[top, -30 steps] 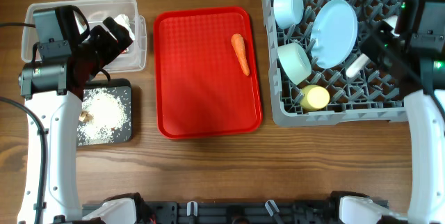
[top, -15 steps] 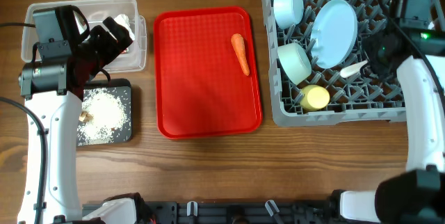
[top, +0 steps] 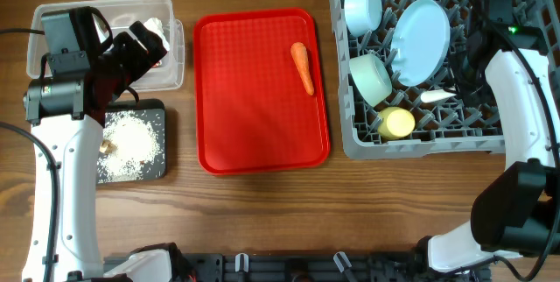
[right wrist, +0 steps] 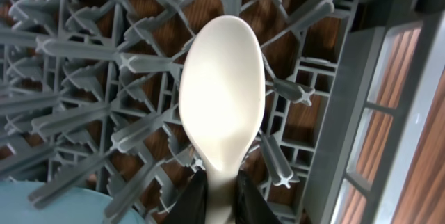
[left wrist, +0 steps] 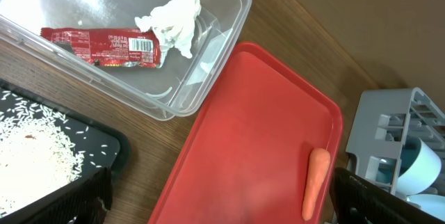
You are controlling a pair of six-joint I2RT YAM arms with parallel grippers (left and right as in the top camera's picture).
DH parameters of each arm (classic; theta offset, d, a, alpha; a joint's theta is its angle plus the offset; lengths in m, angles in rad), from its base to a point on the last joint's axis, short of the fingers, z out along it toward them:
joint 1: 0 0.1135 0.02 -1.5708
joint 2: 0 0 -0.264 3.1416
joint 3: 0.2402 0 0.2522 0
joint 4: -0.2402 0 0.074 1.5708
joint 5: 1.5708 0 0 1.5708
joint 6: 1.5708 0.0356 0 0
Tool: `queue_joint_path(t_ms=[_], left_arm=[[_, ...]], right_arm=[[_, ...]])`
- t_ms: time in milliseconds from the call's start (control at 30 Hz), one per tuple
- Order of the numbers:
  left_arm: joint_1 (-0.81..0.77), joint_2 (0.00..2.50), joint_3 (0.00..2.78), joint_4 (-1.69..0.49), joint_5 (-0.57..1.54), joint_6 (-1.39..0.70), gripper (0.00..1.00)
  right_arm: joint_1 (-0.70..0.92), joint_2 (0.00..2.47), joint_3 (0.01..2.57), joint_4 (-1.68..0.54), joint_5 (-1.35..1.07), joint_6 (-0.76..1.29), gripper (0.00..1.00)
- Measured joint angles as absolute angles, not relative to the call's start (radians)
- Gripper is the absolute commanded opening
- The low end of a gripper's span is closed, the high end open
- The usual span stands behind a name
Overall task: Sort waste into correct bins and load items into the dishwasher rack
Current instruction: 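Carry the white spoon with right gripper and lay it in the rack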
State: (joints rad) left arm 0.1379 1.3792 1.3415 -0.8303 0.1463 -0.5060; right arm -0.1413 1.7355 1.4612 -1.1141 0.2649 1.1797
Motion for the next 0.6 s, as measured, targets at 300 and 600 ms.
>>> queue_joint_path(t_ms=[300,600], left_arm=[[0.138,1.379,1.341,-0.830,0.146,-0.506,1.00],[0.138,1.379,1.341,-0.830,0.146,-0.506,1.00]], right_arm=[[-0.141,1.736,1.461,-1.114,0.264,1.142,1.00],[-0.141,1.736,1.461,-1.102,0.191,1.066,1.00]])
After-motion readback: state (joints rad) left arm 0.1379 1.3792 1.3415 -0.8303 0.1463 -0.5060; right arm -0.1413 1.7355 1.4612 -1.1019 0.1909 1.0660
